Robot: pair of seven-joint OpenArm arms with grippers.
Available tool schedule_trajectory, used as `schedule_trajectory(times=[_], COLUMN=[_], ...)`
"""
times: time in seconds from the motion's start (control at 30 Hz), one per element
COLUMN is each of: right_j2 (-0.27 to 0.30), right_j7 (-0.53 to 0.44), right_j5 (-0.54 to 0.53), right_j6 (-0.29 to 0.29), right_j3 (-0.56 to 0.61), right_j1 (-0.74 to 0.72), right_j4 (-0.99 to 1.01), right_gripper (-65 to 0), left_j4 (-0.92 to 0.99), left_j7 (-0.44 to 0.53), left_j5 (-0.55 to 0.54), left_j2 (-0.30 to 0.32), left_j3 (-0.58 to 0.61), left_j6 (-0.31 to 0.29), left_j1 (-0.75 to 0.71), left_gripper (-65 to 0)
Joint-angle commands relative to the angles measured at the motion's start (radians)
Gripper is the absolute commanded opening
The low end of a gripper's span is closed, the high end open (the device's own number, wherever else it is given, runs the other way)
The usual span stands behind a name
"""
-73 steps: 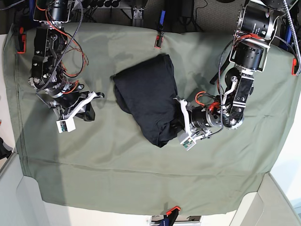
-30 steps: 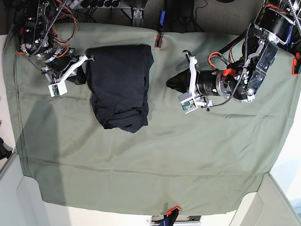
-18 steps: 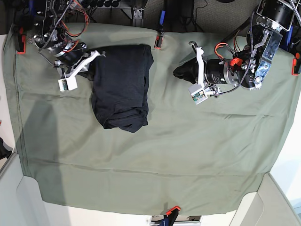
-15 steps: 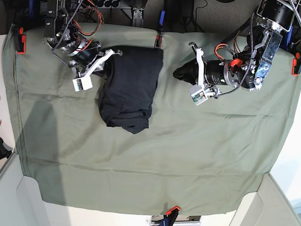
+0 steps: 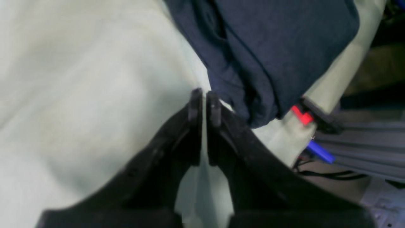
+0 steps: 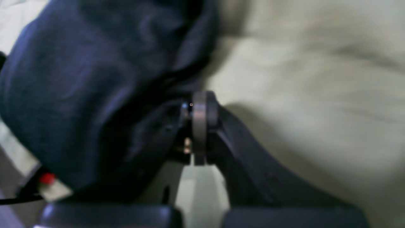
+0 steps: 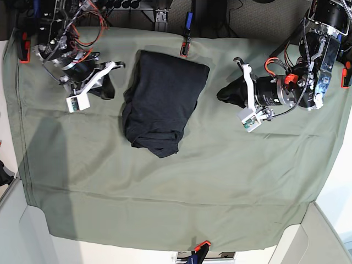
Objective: Fold the T-shirt properly
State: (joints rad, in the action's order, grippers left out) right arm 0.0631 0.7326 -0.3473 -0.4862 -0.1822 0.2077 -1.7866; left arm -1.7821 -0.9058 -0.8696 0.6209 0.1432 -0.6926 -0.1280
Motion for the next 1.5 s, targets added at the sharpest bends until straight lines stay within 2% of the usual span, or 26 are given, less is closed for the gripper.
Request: schedule_trajectory(times=[0.0, 0.1, 0.23, 0.5, 0.7, 0.83, 0.93, 1.07, 1.17, 1.2, 1.33, 1.47], right_j2=[0.028, 0.077, 0.115, 0.125, 0.125, 0.125, 0.125, 0.125, 0.125, 0.125, 0.125, 0.125], right_j7=[-0.013, -0.013, -0.006, 0.050, 0.072, 0.061, 0.036, 0.027, 0.027, 0.028, 0.049, 0.110], right_j5=[-0.041, -0.107, -0.140, -0.238, -0.240, -0.228, -0.206, -0.182, -0.125, -0.109, -0.041, 0.045], right_j6=[-0.008, -0.008, -0.008, -0.010, -0.015, -0.015, -0.014, -0.014, -0.014, -0.013, 0.022, 0.048], right_j3=[-0.020, -0.066, -0.114, -0.175, -0.174, -0.174, -0.173, -0.172, -0.172, -0.172, -0.172, -0.172], right_j1=[0.011, 0.076, 0.198, 0.457, 0.616, 0.682, 0.681, 0.622, 0.557, 0.531, 0.412, 0.277], right_j4=[-0.038, -0.093, -0.174, -0.288, -0.287, -0.263, -0.179, 0.011, 0.190, 0.250, 0.472, 0.660], right_gripper=[-65.0, -65.0, -65.0, -65.0, -65.0, -65.0, -65.0, -65.0, -65.0, -65.0, -65.0, -65.0], left_j4=[-0.037, -0.107, -0.198, -0.241, -0.239, -0.184, -0.070, 0.157, 0.343, 0.403, 0.638, 0.871], left_j7=[-0.008, -0.023, -0.023, -0.023, -0.018, 0.041, 0.069, 0.072, 0.072, 0.072, 0.099, 0.129], left_j5=[-0.035, -0.055, -0.058, -0.088, -0.058, 0.003, 0.082, 0.169, 0.207, 0.222, 0.344, 0.410], left_j2=[0.014, 0.014, 0.014, 0.011, -0.019, -0.090, -0.132, -0.132, -0.116, -0.107, -0.109, -0.161], left_j3=[-0.035, -0.135, -0.275, -0.526, -0.575, -0.573, -0.546, -0.434, -0.293, -0.238, -0.040, 0.107], left_j6=[-0.006, -0.006, -0.006, -0.006, -0.006, -0.006, -0.006, -0.006, -0.006, 0.014, 0.152, 0.210], left_j1=[-0.018, -0.119, -0.278, -0.624, -0.838, -0.897, -0.879, -0.775, -0.660, -0.616, -0.446, -0.283], left_gripper=[-62.0, -62.0, -62.0, -62.0, -62.0, -62.7, -63.7, -64.0, -64.1, -64.1, -64.1, -64.5])
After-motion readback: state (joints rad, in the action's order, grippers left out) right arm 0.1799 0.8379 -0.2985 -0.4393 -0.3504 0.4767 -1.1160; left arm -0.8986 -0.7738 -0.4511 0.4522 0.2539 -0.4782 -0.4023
